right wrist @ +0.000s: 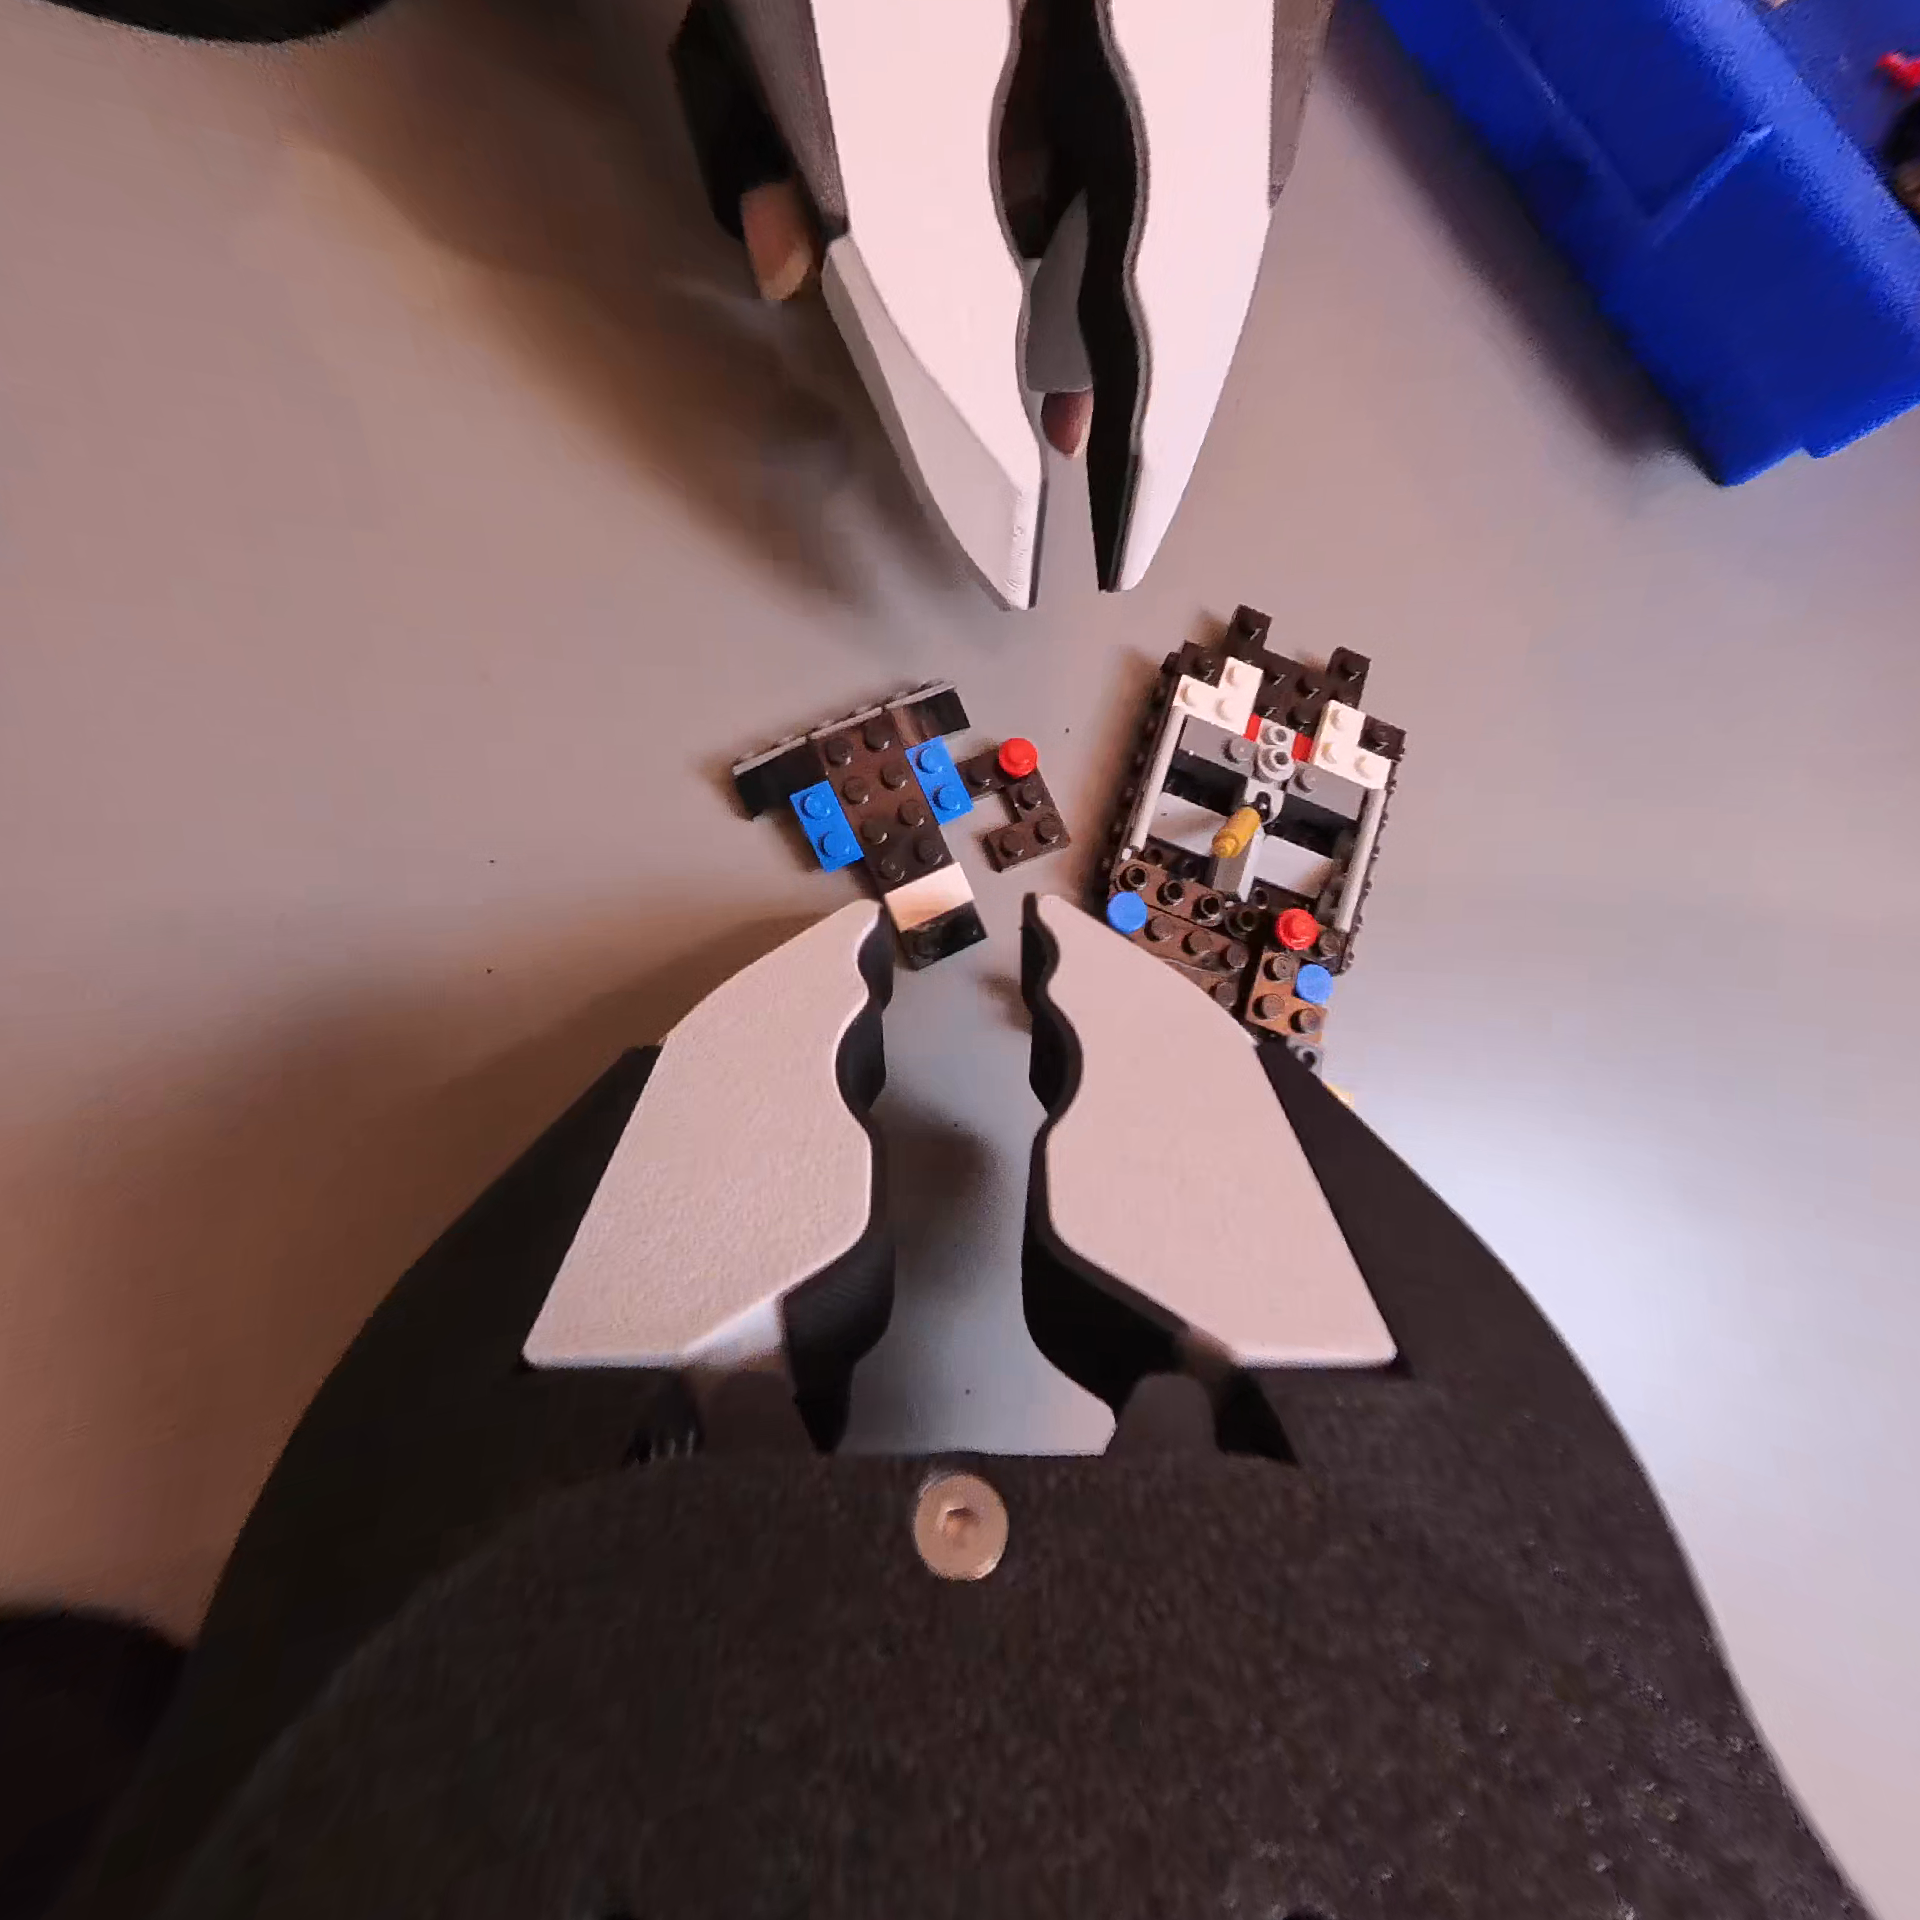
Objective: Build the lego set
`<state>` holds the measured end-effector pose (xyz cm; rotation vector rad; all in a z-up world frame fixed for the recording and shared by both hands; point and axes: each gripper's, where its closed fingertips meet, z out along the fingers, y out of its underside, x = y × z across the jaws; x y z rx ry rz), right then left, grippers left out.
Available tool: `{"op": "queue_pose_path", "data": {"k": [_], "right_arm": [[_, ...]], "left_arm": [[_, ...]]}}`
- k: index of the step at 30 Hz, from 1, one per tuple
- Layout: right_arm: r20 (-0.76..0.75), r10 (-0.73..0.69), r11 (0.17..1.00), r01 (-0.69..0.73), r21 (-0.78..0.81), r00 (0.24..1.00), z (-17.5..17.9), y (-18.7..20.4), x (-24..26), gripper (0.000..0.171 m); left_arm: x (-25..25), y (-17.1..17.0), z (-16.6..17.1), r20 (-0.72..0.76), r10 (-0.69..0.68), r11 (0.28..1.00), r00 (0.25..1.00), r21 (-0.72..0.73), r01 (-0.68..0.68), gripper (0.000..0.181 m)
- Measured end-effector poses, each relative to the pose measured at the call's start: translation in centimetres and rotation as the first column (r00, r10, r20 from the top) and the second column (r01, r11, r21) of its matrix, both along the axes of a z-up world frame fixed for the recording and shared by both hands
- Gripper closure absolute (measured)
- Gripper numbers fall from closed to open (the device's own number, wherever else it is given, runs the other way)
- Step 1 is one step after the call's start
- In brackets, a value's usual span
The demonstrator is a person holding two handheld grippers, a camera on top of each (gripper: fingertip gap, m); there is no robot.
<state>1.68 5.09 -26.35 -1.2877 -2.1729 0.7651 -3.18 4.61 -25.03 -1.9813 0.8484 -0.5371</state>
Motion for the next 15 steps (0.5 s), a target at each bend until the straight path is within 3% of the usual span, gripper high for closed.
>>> {"op": "queue_pose_path", "data": {"k": [15], "right_arm": [[0.005,-0.027,1.0,0.027,-0.014,1.0,-0.1,0.8,0.3,0.151]], "left_arm": [[2.0,1.0,-2.3,-0.101,-0.04,0.986,0.994,-0.168,0.023,0.17]]}}
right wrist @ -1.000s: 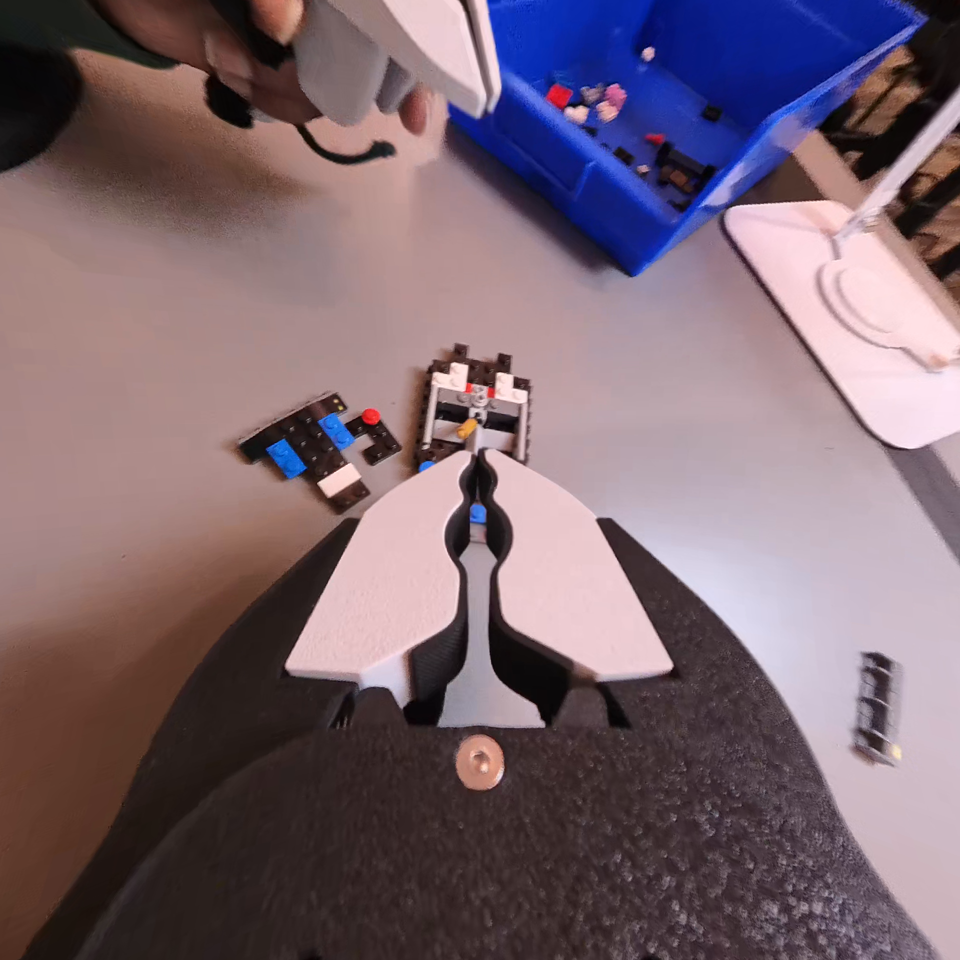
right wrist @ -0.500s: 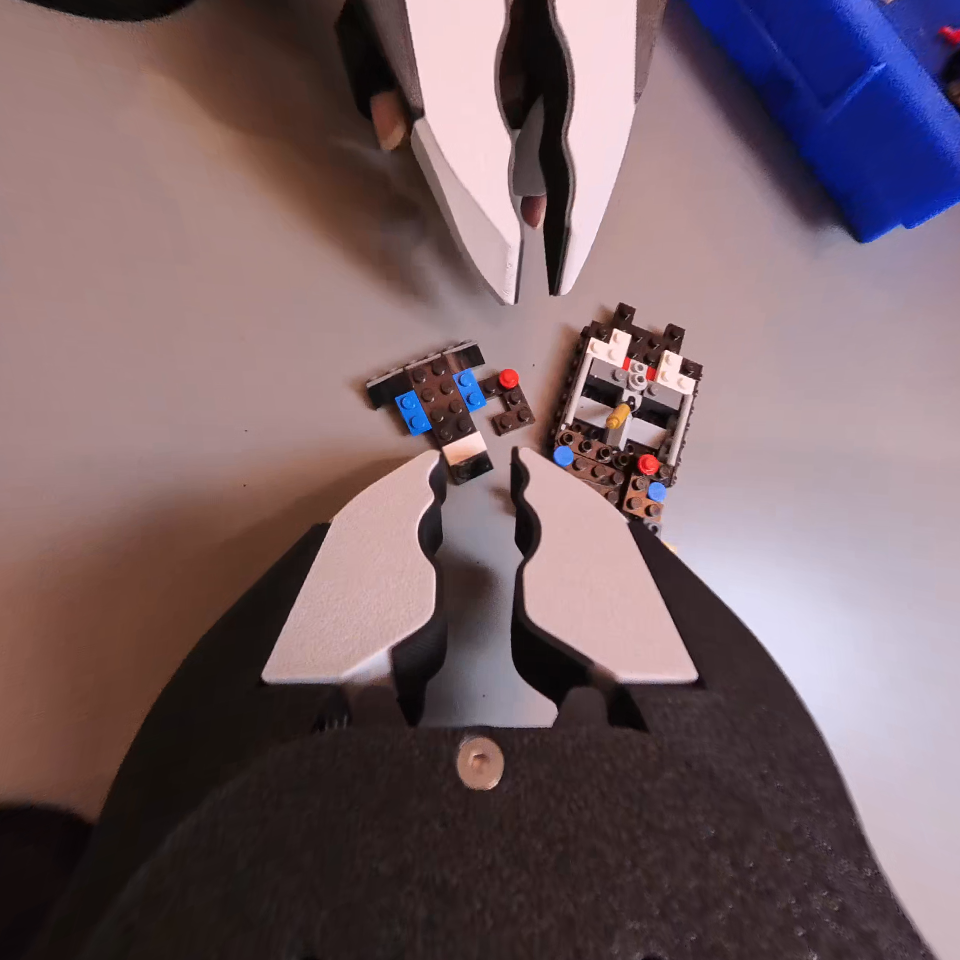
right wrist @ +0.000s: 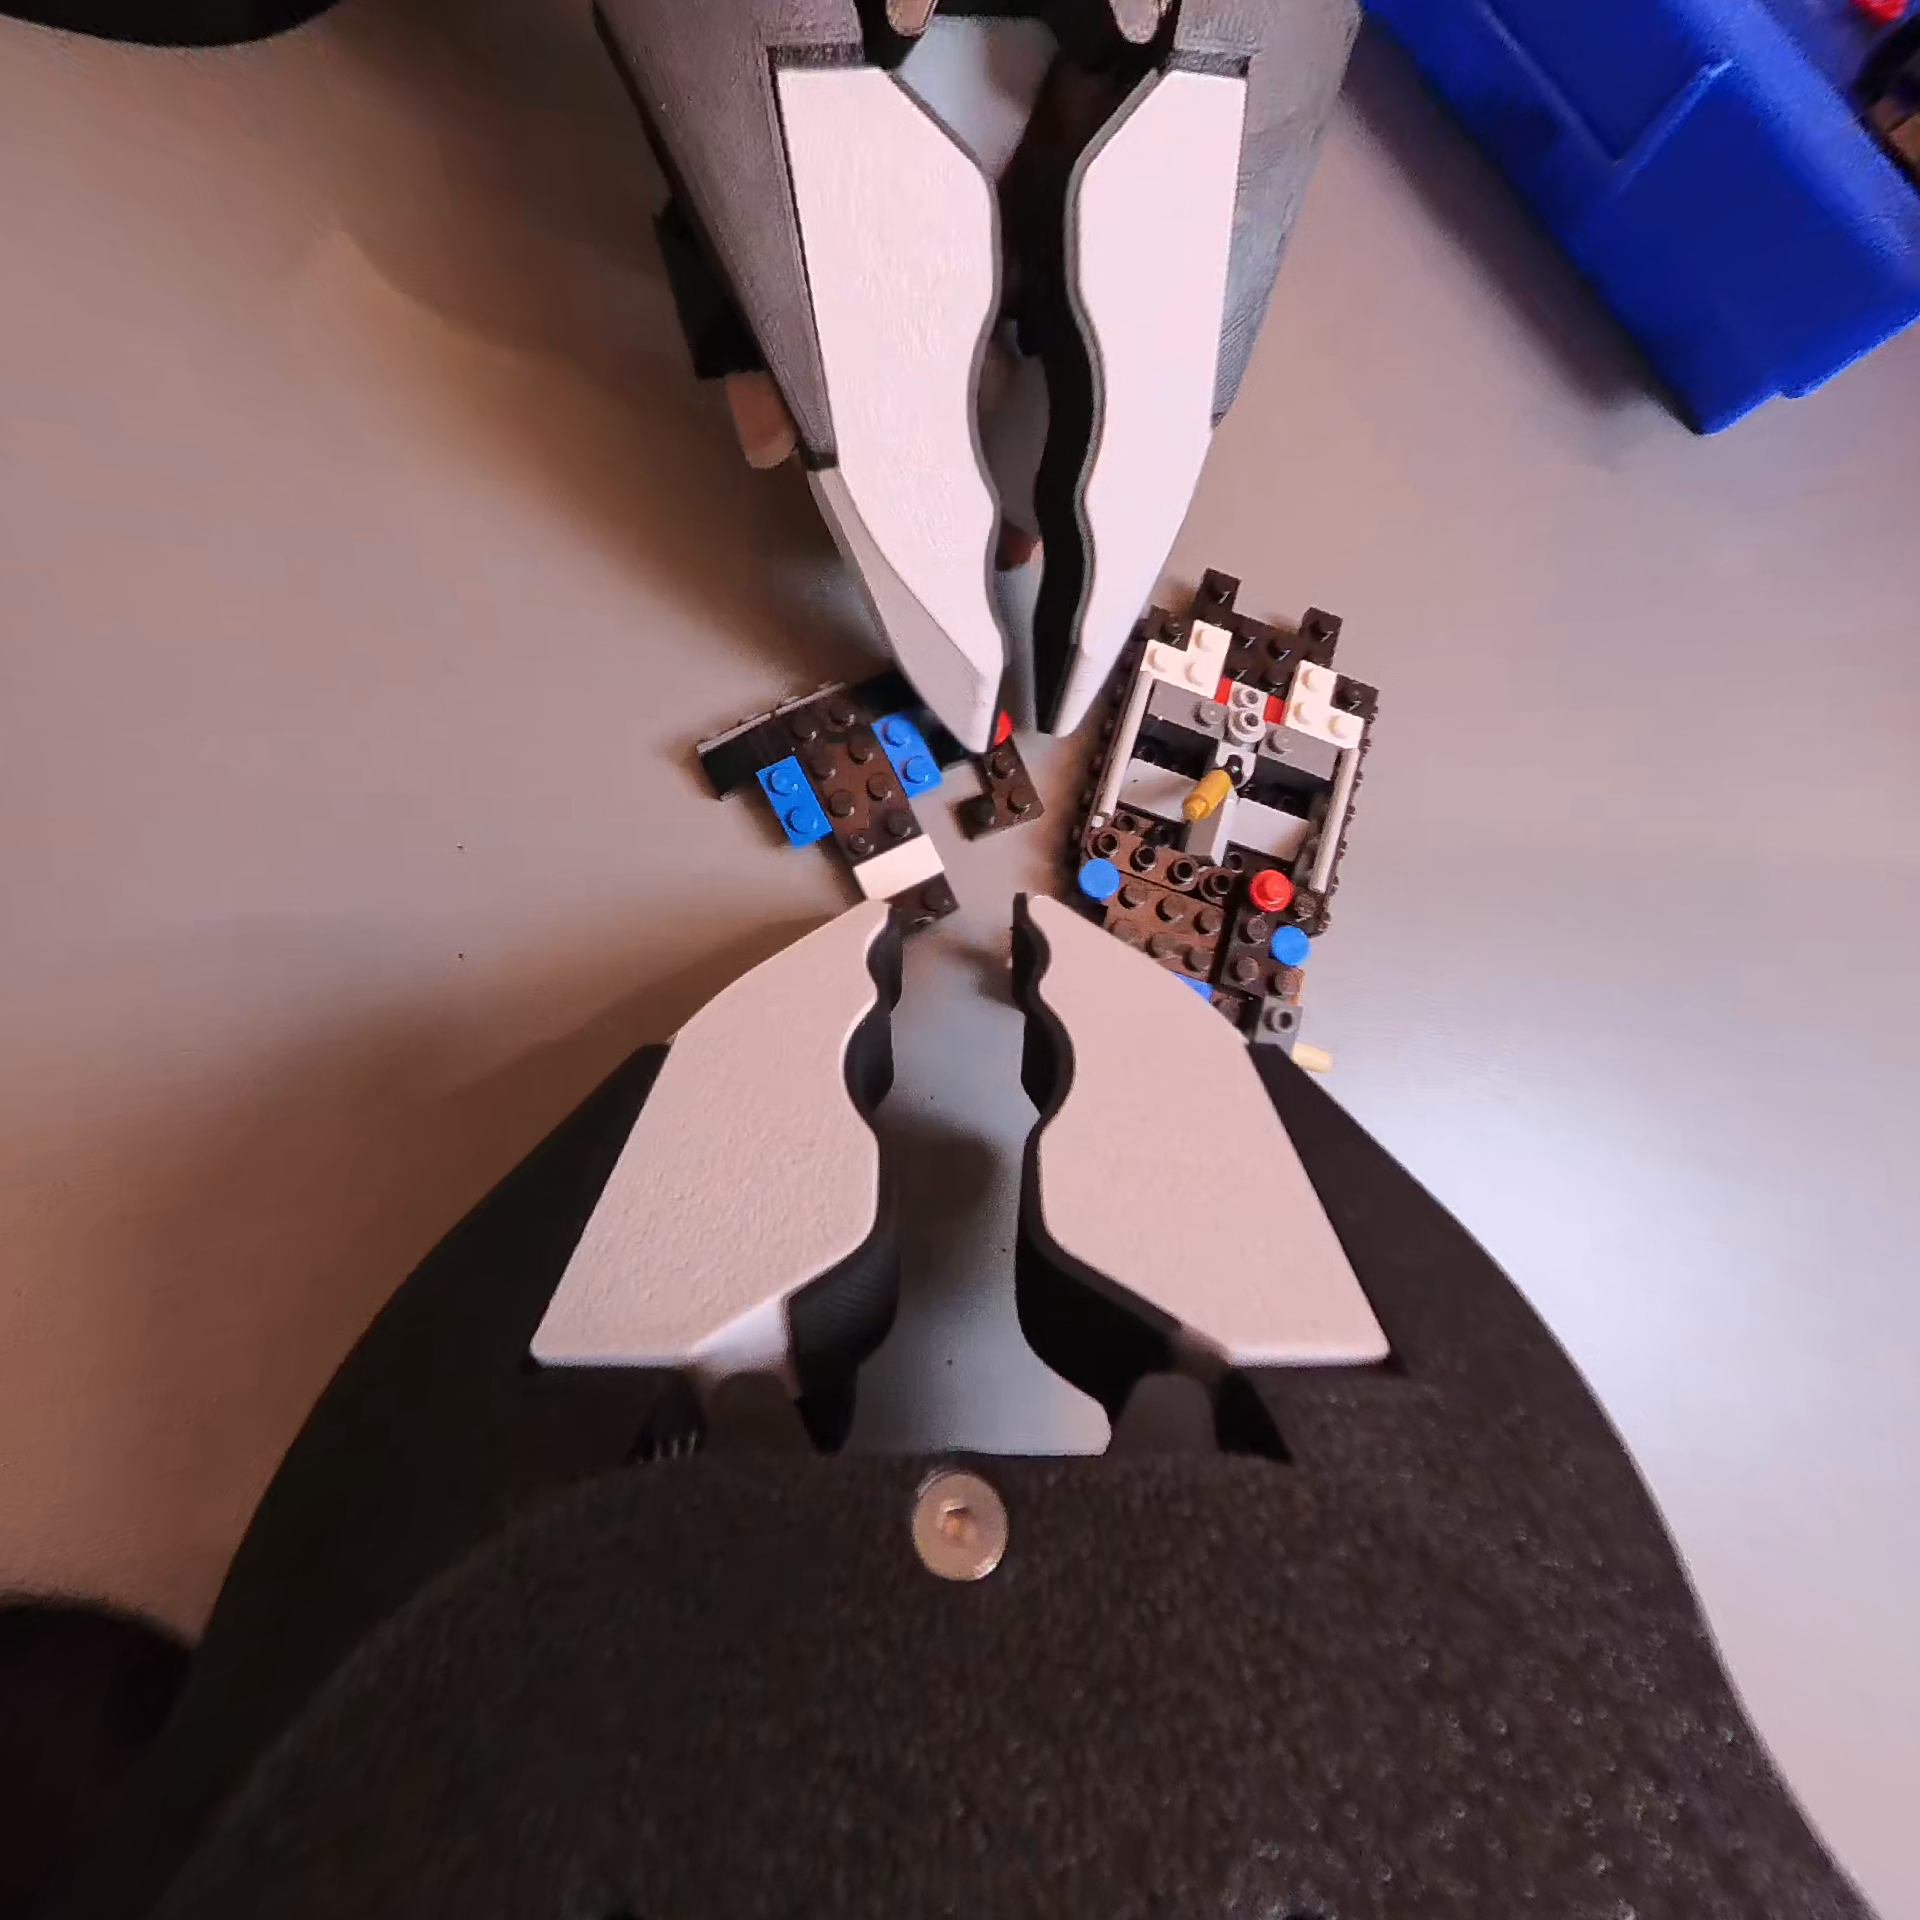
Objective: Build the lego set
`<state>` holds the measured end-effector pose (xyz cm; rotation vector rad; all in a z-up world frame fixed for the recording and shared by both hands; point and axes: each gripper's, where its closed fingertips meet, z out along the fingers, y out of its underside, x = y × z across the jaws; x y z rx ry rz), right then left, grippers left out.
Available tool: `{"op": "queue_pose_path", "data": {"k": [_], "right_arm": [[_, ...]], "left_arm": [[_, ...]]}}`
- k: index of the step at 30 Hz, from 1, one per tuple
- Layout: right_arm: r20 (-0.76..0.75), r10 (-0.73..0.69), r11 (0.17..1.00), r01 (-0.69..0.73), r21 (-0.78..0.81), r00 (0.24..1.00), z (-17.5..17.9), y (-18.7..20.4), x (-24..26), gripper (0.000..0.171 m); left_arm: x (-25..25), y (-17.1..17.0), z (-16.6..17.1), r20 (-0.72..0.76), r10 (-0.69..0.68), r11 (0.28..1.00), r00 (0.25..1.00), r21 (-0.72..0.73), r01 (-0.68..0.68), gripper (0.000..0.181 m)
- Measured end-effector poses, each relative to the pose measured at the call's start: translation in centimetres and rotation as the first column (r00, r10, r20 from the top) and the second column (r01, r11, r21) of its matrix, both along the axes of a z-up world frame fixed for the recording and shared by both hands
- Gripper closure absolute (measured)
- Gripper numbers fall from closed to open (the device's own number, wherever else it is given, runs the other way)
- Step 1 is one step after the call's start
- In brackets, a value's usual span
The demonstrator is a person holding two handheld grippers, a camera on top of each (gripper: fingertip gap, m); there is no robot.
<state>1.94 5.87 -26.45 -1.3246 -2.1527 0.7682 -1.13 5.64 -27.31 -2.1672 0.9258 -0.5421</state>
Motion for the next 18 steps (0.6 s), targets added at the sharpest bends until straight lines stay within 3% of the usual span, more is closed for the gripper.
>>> {"op": "queue_pose_path", "data": {"k": [6,9,15,18], "right_arm": [[-0.037,-0.028,0.999,0.029,0.026,0.999,0.5,0.8,-0.2,0.151],[-0.086,-0.057,0.998,0.06,0.024,0.995,1.3,1.3,-0.5,0.151],[-0.158,-0.107,0.993,0.099,-0.058,0.982,2.8,1.6,-1.0,0.147],[-0.152,-0.107,0.994,0.099,-0.056,0.983,2.5,1.7,-1.1,0.147]], "left_arm": [[-0.1,-0.4,-0.2,-0.079,-0.007,1.0,0.997,-0.011,0.006,0.175],[-0.9,0.1,-0.3,-0.175,0.006,0.998,0.985,0.066,0.006,0.181],[-0.9,-0.1,2.4,-0.012,0.005,0.986,1.0,0.167,-0.003,0.181],[-1.6,-0.4,1.5,-0.024,0.025,0.992,0.999,0.127,-0.022,0.181]]}}
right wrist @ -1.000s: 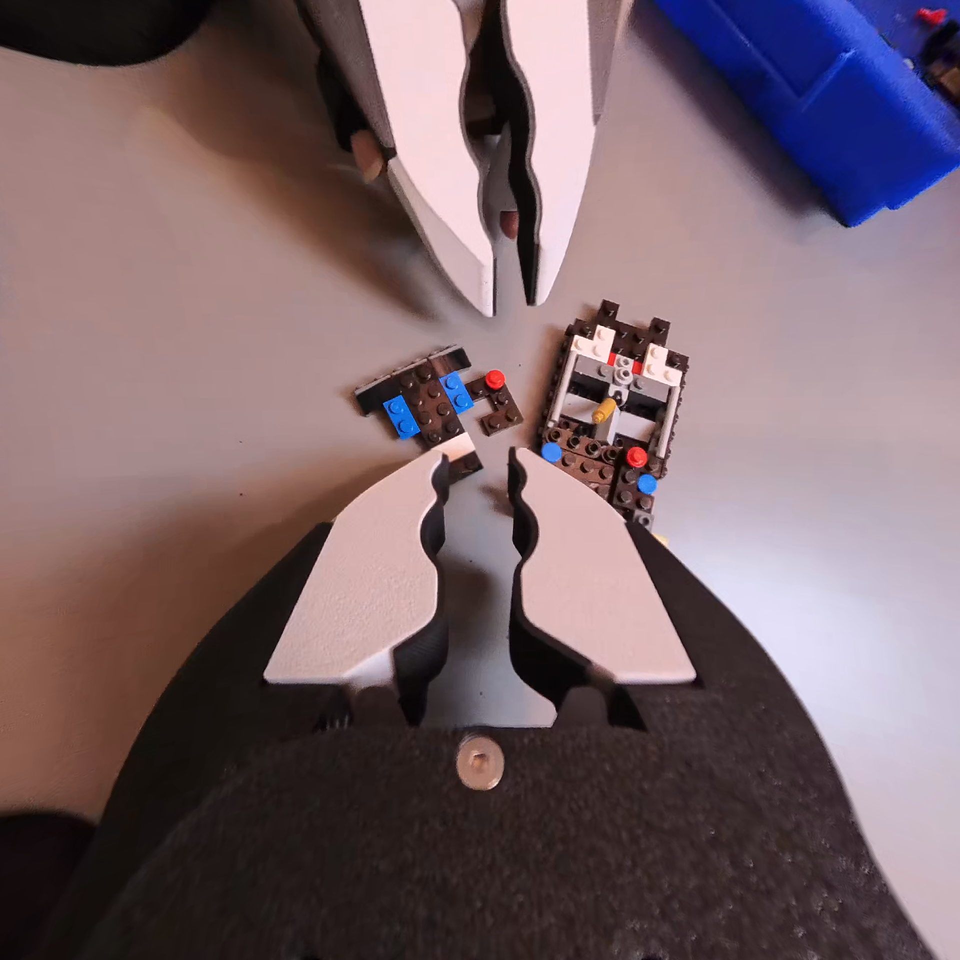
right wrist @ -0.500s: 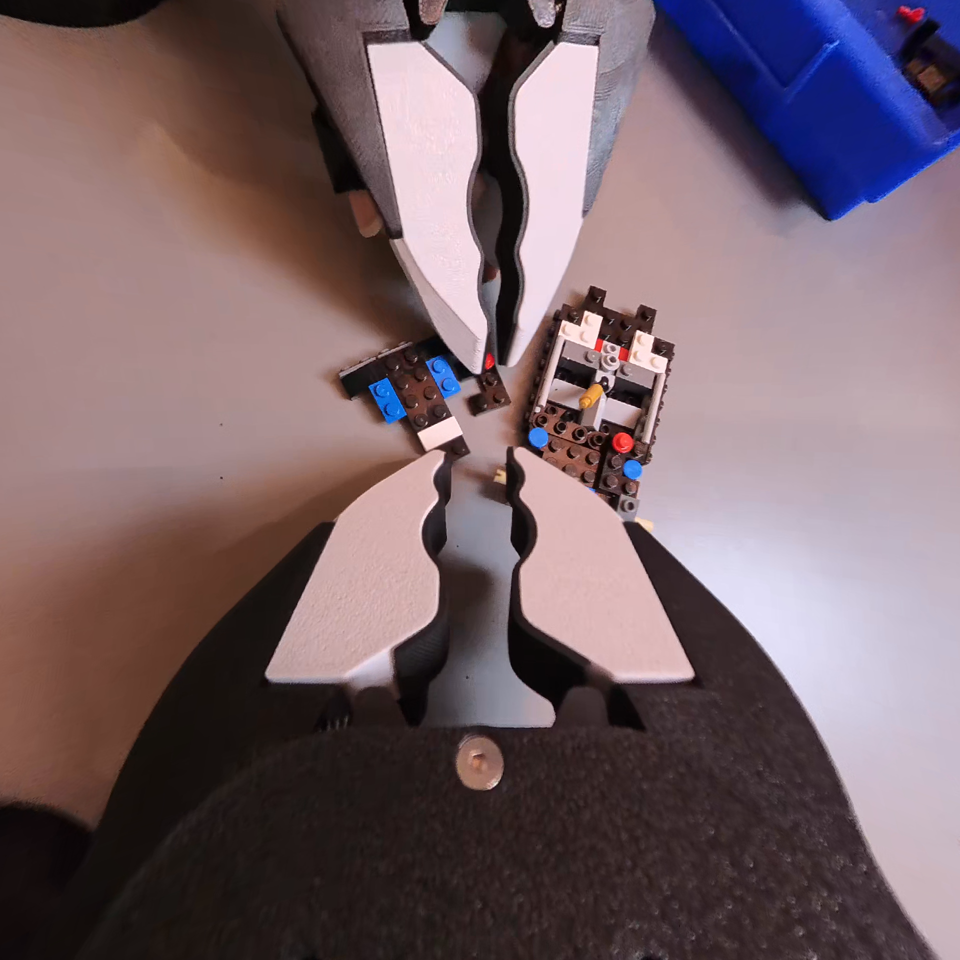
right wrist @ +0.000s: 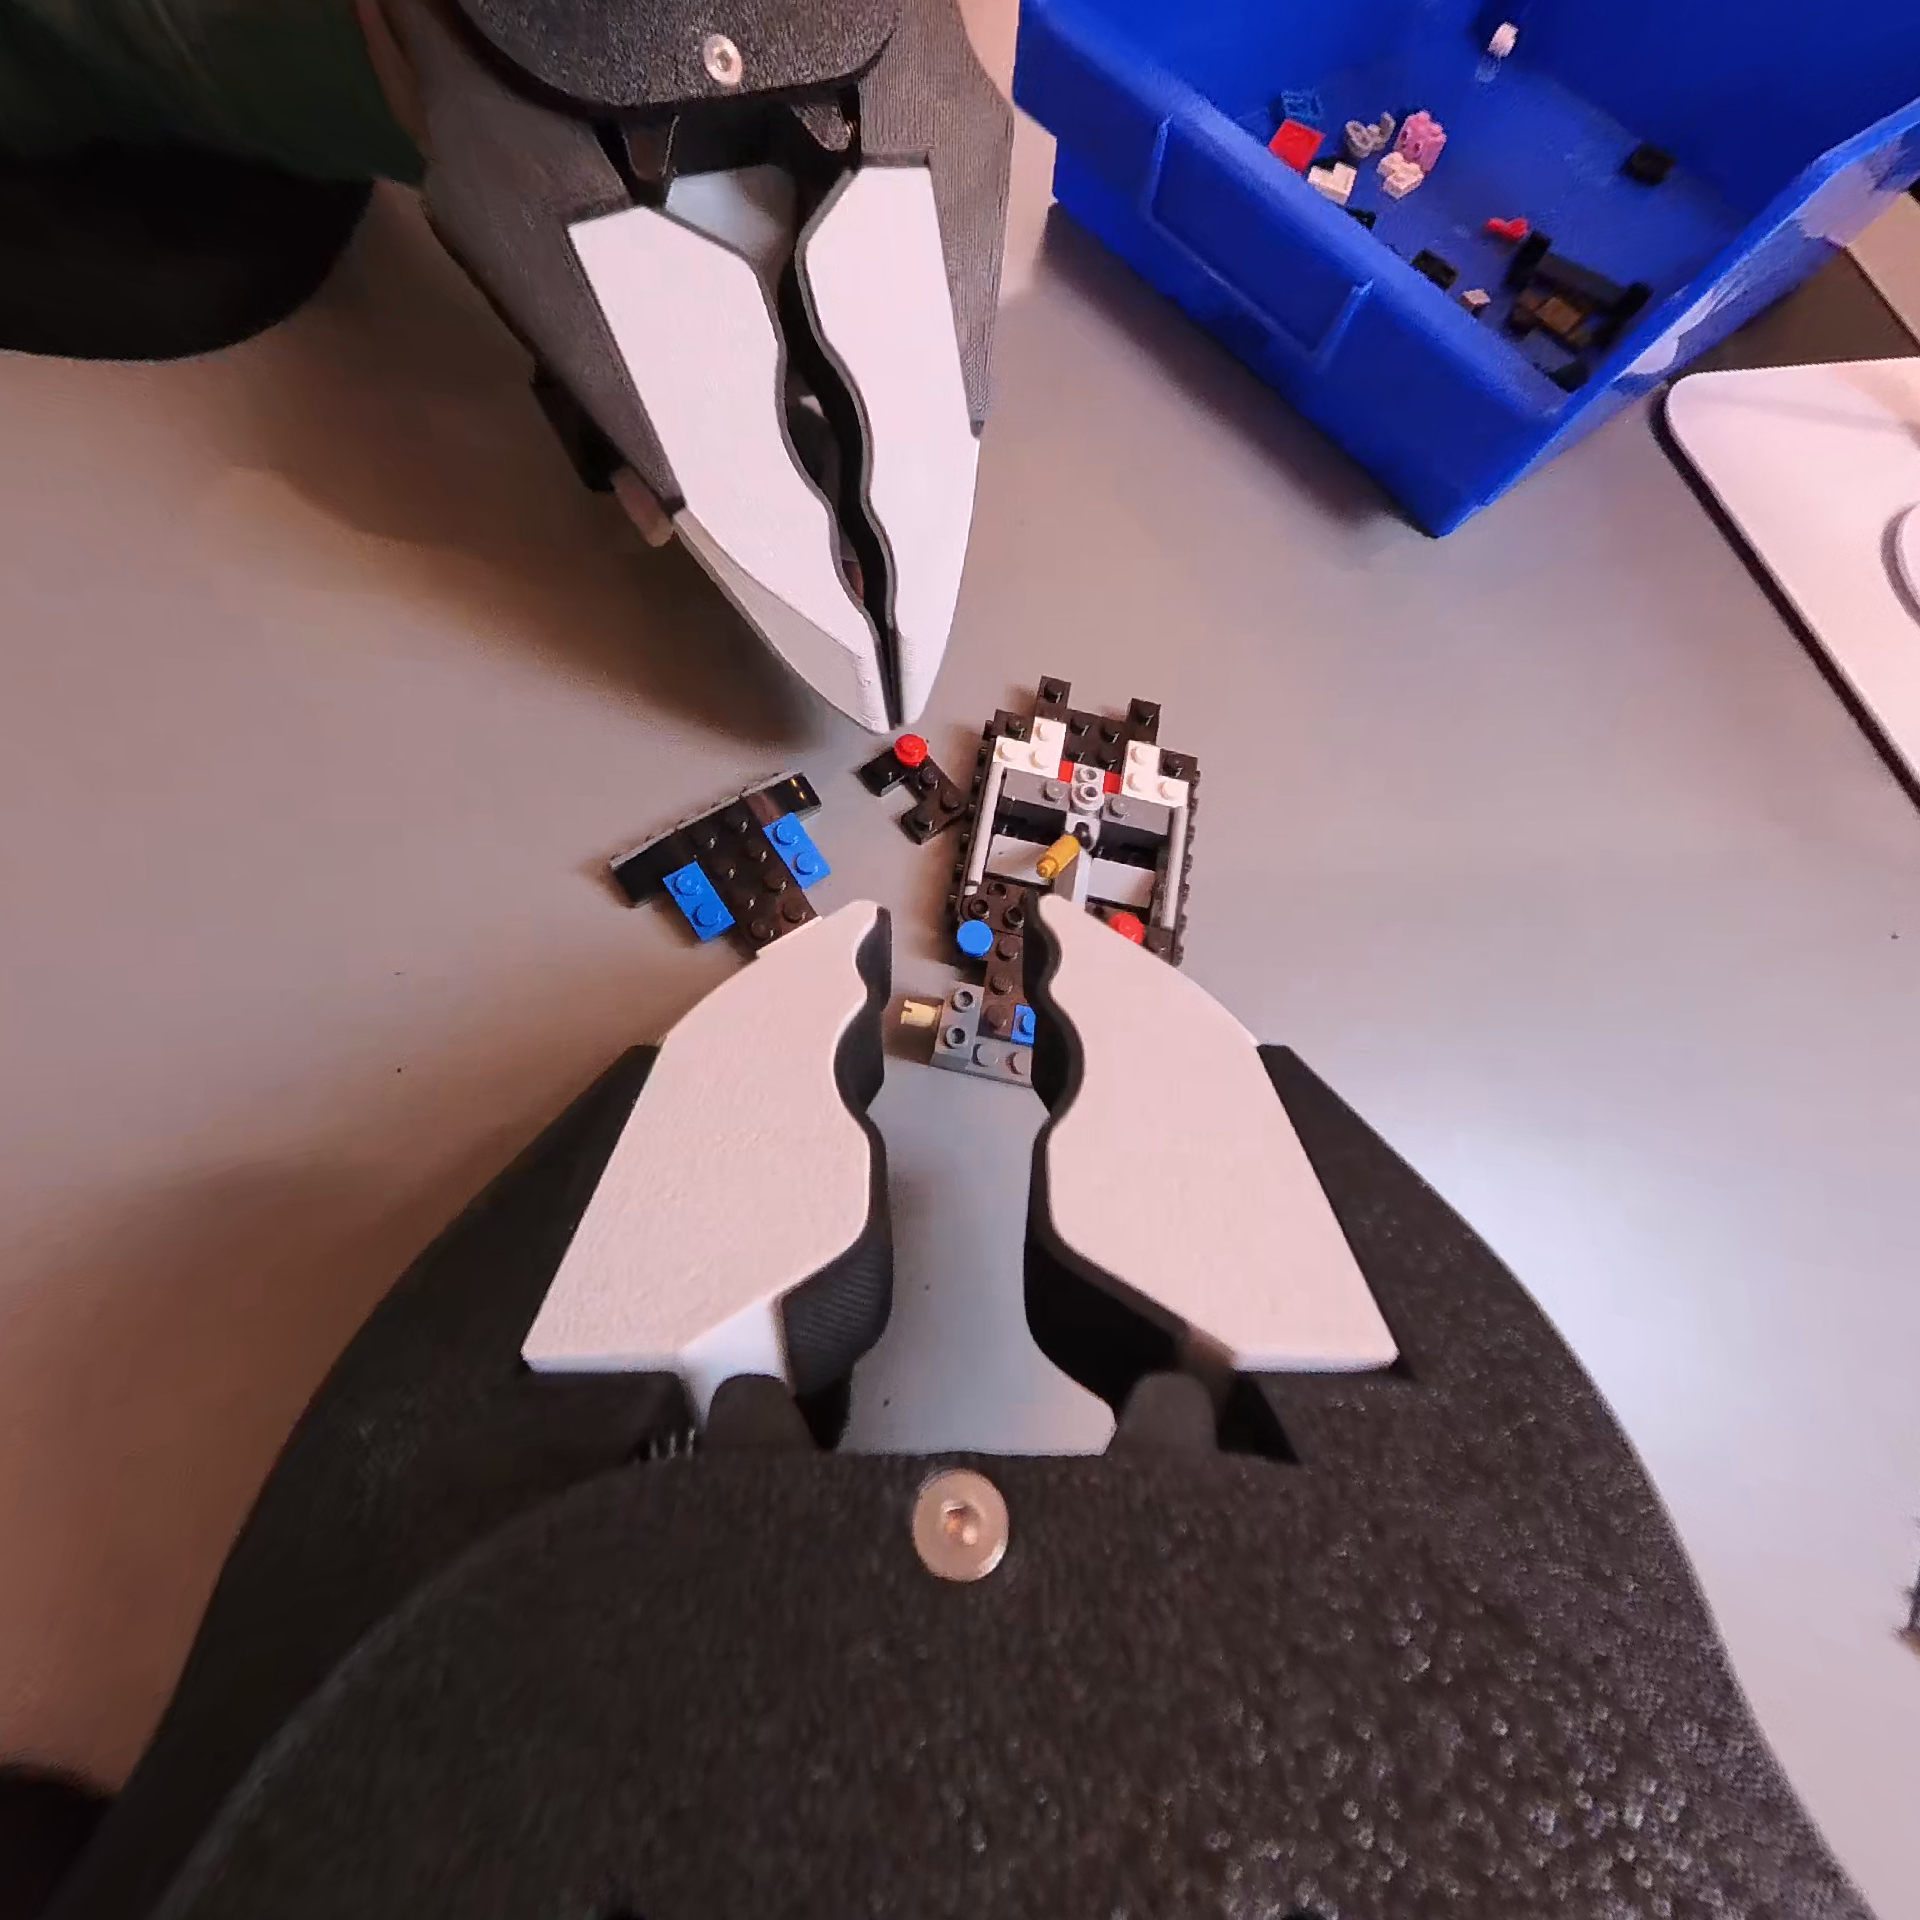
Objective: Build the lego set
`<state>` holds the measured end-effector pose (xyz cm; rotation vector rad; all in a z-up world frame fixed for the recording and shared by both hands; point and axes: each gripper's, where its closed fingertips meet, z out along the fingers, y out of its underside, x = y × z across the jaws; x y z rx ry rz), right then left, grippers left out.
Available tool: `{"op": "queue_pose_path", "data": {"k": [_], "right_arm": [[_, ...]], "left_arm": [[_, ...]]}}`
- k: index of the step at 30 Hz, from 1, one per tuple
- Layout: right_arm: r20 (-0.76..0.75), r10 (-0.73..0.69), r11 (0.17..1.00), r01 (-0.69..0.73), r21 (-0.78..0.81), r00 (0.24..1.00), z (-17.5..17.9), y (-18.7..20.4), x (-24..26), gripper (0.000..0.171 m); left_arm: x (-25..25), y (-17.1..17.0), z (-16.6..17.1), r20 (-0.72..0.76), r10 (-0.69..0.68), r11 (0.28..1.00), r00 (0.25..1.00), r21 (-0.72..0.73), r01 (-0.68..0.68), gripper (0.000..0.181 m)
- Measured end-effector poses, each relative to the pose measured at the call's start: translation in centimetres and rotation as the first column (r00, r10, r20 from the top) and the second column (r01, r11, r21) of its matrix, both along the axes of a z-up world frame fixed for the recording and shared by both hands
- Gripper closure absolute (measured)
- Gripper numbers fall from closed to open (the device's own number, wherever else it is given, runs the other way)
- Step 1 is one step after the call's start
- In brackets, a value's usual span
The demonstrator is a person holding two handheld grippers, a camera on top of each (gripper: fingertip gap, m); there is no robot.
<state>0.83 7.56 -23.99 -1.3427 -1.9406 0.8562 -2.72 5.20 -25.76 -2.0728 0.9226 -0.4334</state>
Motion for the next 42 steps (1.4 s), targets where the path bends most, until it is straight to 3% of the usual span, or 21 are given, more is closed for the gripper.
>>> {"op": "queue_pose_path", "data": {"k": [3,5,9,15,42], "right_arm": [[0.017,0.008,1.0,-0.008,0.013,1.0,-0.4,-0.2,0.0,0.147],[0.017,0.01,1.0,-0.01,0.02,1.0,-0.4,-0.2,0.0,0.148],[0.013,0.011,1.0,-0.011,0.022,1.0,-0.3,-0.2,0.0,0.149],[0.02,0.019,0.999,-0.019,0.03,1.0,-0.4,-0.4,0.1,0.15],[0.011,0.026,0.998,-0.027,0.056,1.0,-0.3,-0.5,0.0,0.152]], "left_arm": [[-0.5,-0.1,-1.1,-0.055,0.016,1.0,0.998,-0.014,-0.017,0.181],[-0.3,-0.1,-1.4,-0.051,0.019,0.999,0.999,-0.042,-0.021,0.168],[-0.2,0.1,-1.5,-0.037,0.035,0.997,0.999,-0.068,-0.038,0.164],[-0.4,0.5,-1.5,-0.026,0.069,0.993,0.997,-0.089,-0.071,0.17],[-1.2,0.6,-2.0,-0.149,0.054,0.998,0.987,-0.031,-0.06,0.165]]}}
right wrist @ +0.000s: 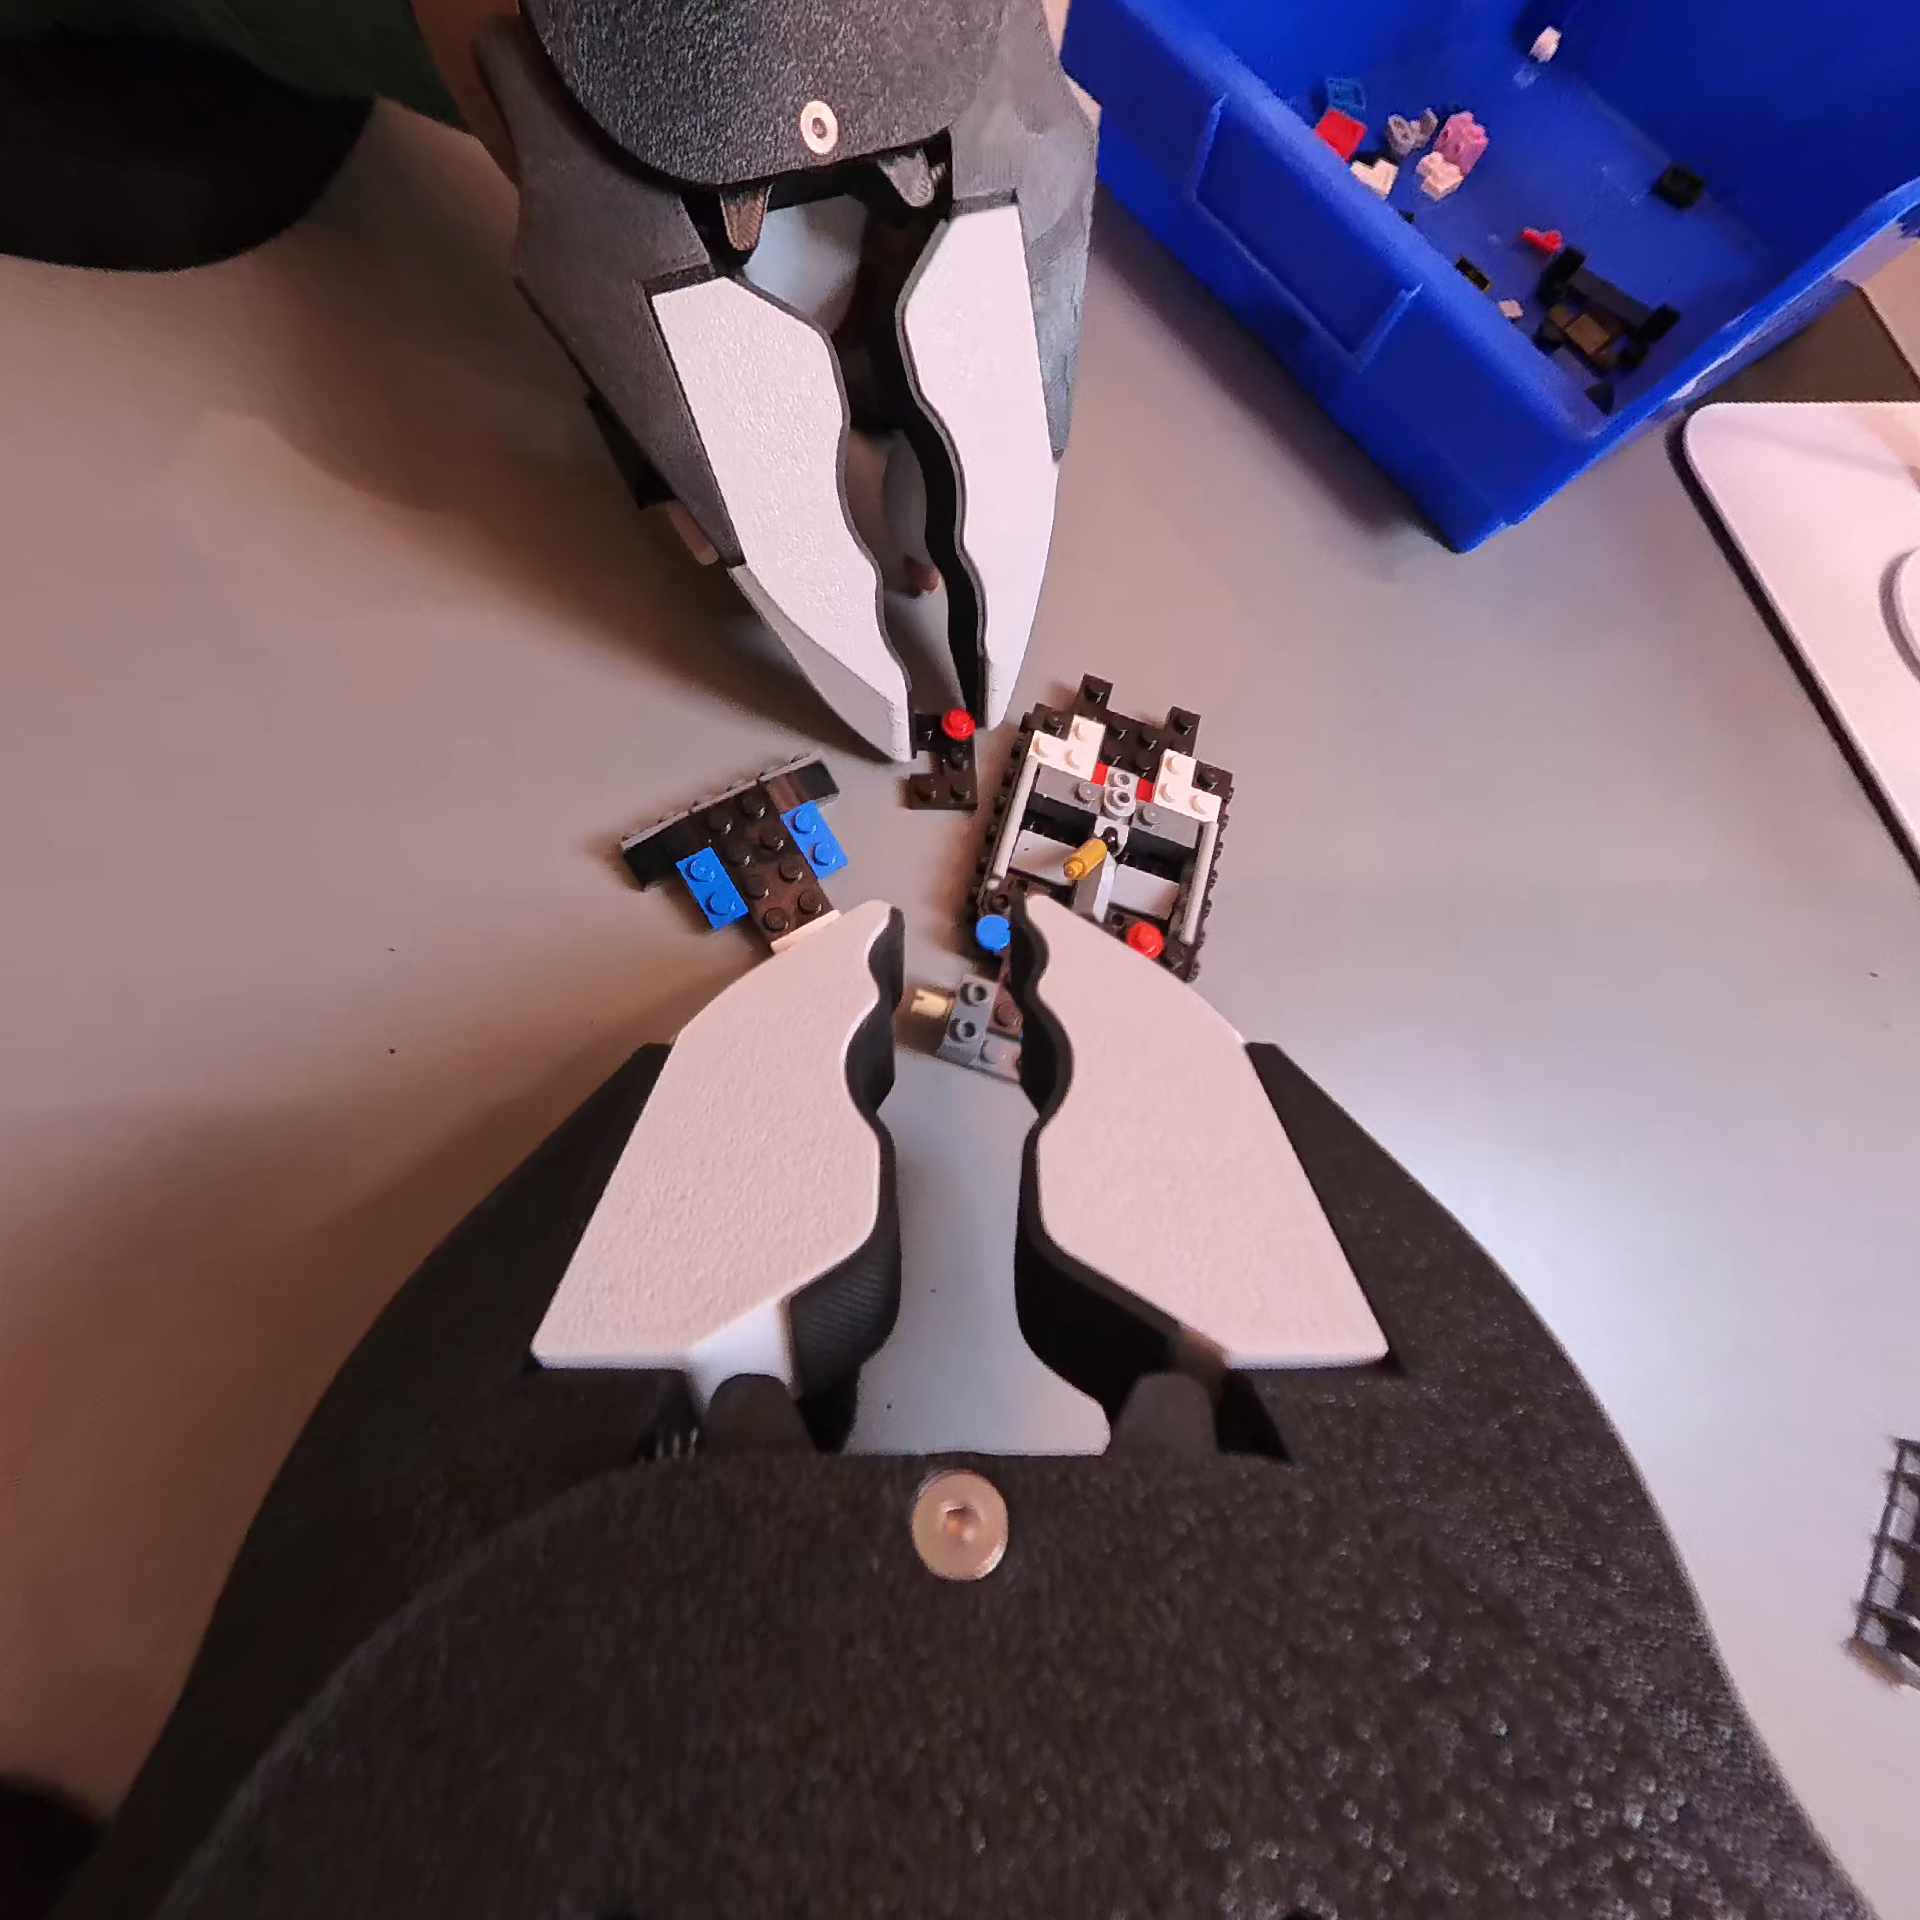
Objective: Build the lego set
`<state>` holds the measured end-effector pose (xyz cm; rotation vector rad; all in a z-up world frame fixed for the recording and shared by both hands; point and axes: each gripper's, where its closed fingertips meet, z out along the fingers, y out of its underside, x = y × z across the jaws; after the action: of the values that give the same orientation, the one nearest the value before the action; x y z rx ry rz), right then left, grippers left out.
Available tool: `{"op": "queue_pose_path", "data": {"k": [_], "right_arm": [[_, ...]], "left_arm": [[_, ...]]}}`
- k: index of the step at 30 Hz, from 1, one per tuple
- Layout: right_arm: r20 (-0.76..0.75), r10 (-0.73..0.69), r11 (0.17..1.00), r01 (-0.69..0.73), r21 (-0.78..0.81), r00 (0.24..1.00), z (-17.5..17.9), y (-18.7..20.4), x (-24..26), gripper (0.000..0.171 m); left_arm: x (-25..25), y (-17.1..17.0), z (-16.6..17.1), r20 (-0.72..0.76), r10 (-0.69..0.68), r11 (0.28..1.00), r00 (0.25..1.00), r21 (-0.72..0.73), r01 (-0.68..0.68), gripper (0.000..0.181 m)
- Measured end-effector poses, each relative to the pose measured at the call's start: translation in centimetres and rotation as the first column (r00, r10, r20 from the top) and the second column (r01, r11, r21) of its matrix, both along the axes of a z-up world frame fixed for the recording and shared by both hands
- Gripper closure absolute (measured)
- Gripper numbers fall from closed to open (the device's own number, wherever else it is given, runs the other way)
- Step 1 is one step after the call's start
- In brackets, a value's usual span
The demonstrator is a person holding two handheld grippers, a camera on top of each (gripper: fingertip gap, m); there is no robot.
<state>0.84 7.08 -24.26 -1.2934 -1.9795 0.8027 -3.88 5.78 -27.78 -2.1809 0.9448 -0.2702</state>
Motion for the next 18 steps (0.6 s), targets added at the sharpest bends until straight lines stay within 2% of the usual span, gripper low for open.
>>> {"op": "queue_pose_path", "data": {"k": [3,6,9,11,14,16,18], "right_arm": [[-0.04,-0.015,1.0,0.014,-0.021,0.999,0.7,0.1,-0.3,0.151],[-0.1,-0.038,0.996,0.03,-0.08,0.994,1.9,0.0,-0.9,0.145],[-0.17,-0.047,0.99,0.023,-0.142,0.984,3.2,-0.6,-1.5,0.136],[-0.223,-0.037,0.989,0.004,-0.145,0.974,4.1,-1.2,-2.0,0.136],[-0.272,0.007,0.994,-0.037,-0.106,0.962,4.8,-2.5,-2.3,0.139],[-0.27,0.042,0.997,-0.057,-0.049,0.962,4.6,-3.1,-2.3,0.148],[-0.265,0.067,0.998,-0.069,0.004,0.962,4.3,-3.4,-2.3,0.154]], "left_arm": [[-0.2,-0.1,0.7,0.058,0.01,1.0,0.998,0.016,-0.011,0.165],[0.1,-0.1,3.3,0.224,-0.004,0.997,0.975,0.076,-0.013,0.165],[1.1,-0.6,7.0,0.453,-0.051,0.992,0.89,0.123,-0.005,0.165],[1.8,-0.9,8.5,0.579,-0.067,0.995,0.813,0.102,0.01,0.165],[2.6,-1.5,8.6,0.655,-0.079,0.997,0.751,0.054,0.058,0.165],[3.2,-2.0,8.9,0.693,-0.094,0.995,0.715,0.035,0.097,0.165],[3.5,-2.1,8.4,0.676,-0.097,0.994,0.73,0.025,0.108,0.165]]}}
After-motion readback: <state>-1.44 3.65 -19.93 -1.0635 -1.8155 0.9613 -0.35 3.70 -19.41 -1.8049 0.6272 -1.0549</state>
